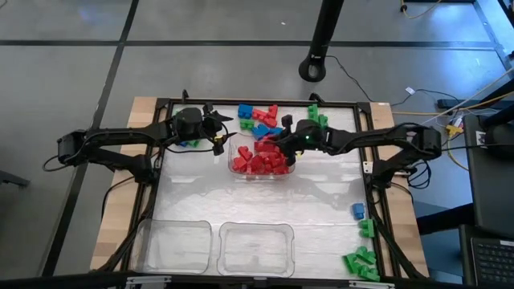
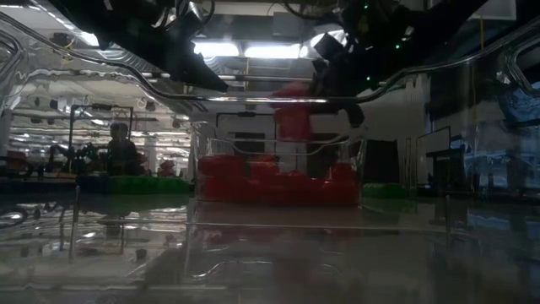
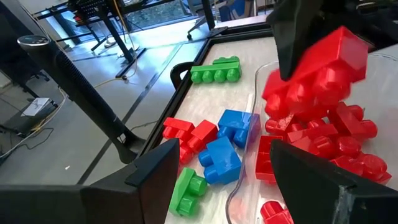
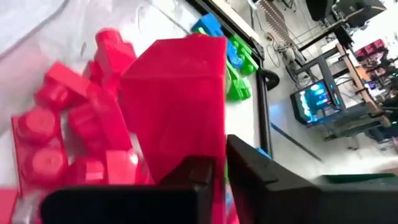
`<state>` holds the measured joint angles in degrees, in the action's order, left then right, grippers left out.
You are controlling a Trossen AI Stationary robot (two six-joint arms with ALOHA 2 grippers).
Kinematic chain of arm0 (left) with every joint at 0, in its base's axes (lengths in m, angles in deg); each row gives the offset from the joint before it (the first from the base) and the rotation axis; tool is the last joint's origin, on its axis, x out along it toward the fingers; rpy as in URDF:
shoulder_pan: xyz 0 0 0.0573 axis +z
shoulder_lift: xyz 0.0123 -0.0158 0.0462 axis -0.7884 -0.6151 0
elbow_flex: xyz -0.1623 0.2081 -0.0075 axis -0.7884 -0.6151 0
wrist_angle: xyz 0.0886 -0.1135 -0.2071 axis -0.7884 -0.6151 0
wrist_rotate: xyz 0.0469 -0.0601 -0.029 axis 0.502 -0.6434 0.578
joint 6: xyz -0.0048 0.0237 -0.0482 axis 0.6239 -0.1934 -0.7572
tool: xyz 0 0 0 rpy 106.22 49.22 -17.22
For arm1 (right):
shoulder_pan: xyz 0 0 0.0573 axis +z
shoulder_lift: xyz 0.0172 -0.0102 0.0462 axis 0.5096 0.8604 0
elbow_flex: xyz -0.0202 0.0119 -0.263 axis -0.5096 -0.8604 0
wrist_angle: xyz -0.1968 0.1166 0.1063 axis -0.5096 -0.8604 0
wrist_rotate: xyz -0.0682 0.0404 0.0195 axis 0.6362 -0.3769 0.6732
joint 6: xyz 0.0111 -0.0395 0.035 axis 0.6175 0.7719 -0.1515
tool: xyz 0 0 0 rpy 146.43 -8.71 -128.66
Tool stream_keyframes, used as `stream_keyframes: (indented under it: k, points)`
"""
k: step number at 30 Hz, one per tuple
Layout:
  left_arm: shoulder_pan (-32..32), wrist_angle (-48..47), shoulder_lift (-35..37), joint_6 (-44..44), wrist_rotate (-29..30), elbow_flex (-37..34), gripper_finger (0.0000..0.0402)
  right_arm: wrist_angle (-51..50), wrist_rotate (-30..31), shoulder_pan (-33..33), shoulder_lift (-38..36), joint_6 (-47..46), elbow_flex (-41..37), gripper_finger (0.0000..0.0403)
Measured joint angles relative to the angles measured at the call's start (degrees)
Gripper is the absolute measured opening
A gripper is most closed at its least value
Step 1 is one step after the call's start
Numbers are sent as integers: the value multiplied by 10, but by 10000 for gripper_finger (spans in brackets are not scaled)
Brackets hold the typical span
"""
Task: Sort blocks
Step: Put the red game piece into the top right transparent bin
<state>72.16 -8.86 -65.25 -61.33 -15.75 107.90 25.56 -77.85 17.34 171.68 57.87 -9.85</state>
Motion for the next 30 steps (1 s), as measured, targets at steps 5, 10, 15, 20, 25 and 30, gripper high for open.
stream_keyframes:
  k: [5, 10, 15, 20, 25, 30]
  points:
    - [0, -8, 0, -1, 0, 0, 241, 3, 0, 2, 21, -37, 0, 115]
    - [0, -9, -1, -1, 0, 0, 241, -33, 6, 2, 15, -43, 21, 217]
    - [0, -18, -1, -2, 0, 0, 241, -175, 7, 2, -5, -37, 88, 287]
    - [0, -19, -1, -2, 0, 0, 241, -220, 36, 2, -2, -44, 116, 316]
    - [-1, -16, -1, -8, -2, 0, 241, -230, 44, 2, 19, -85, 115, 318]
    - [-12, 43, -20, -13, -93, 0, 241, -217, 42, 2, 40, -109, 115, 309]
